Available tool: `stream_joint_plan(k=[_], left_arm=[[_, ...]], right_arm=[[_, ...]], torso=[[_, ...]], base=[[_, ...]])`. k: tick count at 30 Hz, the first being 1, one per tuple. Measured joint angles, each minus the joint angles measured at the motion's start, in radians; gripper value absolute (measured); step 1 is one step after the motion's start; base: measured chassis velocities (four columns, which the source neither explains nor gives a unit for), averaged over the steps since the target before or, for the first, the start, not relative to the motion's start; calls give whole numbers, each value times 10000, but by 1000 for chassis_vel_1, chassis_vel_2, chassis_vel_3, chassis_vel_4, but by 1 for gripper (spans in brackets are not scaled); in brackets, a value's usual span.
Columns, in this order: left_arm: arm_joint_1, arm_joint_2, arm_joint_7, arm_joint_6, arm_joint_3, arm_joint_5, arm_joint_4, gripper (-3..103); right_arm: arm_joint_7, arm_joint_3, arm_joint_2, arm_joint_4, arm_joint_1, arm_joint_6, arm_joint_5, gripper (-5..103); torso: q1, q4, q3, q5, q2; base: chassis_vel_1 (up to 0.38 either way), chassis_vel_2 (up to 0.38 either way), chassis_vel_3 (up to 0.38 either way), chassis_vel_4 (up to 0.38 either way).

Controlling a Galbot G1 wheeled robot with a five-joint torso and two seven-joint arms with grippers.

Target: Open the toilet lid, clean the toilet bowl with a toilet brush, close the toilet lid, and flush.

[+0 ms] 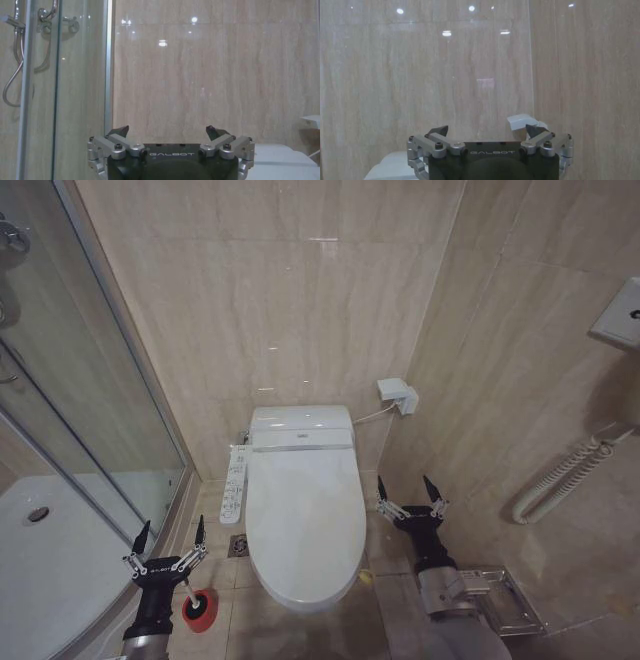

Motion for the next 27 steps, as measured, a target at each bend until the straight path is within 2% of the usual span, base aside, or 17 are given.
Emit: stream_joint_plan(k=[27], left_arm=[[0,0,0,0,0,0,0,100]], right_arm=[[0,0,0,-1,0,0,0,100]], torso=[[0,0,0,0,0]], base=[[0,0,0,0]])
